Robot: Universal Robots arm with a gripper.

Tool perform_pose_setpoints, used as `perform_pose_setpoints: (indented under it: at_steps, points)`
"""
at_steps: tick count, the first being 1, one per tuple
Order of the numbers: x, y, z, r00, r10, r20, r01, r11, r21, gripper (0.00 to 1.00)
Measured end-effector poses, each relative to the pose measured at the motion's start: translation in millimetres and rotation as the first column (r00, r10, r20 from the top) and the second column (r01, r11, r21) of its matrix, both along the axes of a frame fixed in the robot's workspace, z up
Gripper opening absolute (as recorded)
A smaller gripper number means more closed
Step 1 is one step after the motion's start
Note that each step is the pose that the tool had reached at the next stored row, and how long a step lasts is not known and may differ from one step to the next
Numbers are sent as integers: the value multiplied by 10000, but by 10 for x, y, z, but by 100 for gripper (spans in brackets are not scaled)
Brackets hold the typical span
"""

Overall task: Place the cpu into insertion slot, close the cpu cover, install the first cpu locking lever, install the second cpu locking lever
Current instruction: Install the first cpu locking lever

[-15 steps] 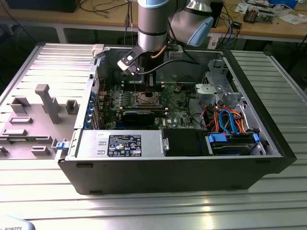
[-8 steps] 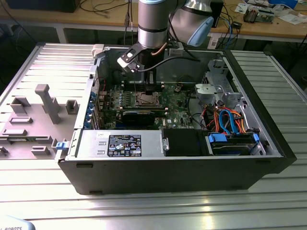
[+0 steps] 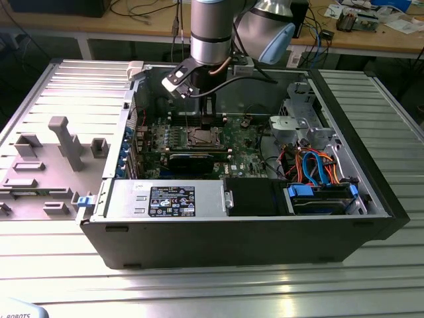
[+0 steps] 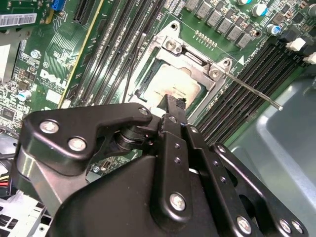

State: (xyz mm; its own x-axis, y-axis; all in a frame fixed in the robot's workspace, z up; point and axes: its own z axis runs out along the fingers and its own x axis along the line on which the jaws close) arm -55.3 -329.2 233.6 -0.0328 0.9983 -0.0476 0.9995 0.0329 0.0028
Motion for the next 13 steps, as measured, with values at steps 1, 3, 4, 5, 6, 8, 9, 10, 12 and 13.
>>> perform_pose_setpoints:
  at_steps: [1,3,4,5,6,8,9,10,12,13]
  points:
    - [0,0,4,10000,0,0,0,10000,0,11]
    - [0,0,19,10000,0,0,0,10000,1,11]
    - [0,0,24,10000,0,0,0,10000,1,11]
    - [0,0,29,10000,0,0,0,10000,0,11]
    - [0,0,35,10000,0,-1,0,10000,0,11]
    - [0,0,46,10000,0,-1,0,10000,-1,11]
    - [0,0,50,10000,0,-1,0,10000,0,11]
    - [0,0,55,10000,0,0,0,10000,0,11]
    - [0,0,67,10000,0,-1,0,10000,0,11]
    - [0,0,79,10000,0,-1,0,10000,0,11]
